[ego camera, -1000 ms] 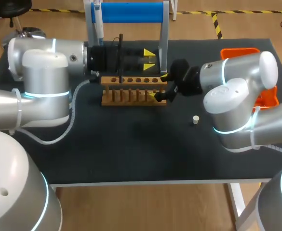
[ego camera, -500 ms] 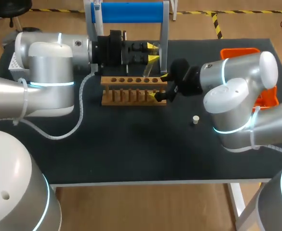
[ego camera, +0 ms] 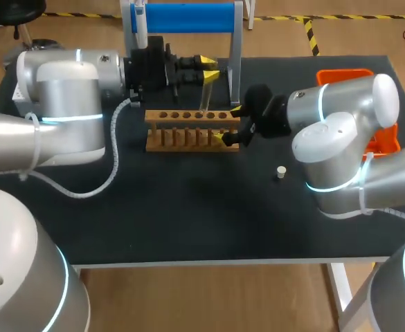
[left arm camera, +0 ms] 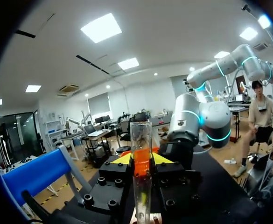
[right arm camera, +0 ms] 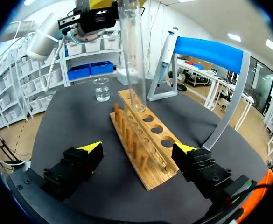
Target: Invert the test tube, pick up the pipette, mount the tip to pipette, aspirate from beaker and dispense into the tube, eject the tip, return the pipette, and cap with the stopper.
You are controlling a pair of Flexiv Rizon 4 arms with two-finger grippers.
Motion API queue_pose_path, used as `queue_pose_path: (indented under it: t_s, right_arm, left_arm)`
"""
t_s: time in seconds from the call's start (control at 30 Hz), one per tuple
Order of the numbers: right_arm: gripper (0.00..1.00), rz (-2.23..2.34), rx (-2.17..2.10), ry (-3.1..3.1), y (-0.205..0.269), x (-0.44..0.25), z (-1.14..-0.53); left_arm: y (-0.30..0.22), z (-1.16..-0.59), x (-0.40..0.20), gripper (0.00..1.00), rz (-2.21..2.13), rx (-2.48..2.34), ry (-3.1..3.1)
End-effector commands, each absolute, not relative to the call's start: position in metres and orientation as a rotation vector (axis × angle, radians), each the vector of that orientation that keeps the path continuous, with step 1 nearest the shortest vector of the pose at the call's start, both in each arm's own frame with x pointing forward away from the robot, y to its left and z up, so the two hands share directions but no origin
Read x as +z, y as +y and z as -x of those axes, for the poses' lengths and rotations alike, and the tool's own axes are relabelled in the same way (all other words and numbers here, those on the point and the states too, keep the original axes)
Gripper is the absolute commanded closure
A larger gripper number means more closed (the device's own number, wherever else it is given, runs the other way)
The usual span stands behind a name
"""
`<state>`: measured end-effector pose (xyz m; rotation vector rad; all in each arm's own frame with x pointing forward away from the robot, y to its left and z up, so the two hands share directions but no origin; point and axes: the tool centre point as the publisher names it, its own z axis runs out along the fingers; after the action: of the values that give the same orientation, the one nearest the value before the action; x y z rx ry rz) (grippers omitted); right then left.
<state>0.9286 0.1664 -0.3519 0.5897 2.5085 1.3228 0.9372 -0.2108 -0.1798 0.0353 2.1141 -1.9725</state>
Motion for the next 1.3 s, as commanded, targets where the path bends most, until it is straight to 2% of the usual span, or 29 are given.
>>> queue_pose_path:
  t_s: [0.03, 1.3]
  right_arm:
    - [0.0, -0.59, 1.32, 2.513, 0.1658, -0.3507, -0.9284]
    - [0.0, -0.59, 1.32, 2.513, 0.1658, -0.3507, -0.9284]
  left_arm:
    - [-0.2136, -0.9407, -0.1802, 1.0, 0.004, -1.984, 2.085]
    - [-0.2139, -0.9475, -0.1793, 1.0, 0.051, -2.007, 2.067]
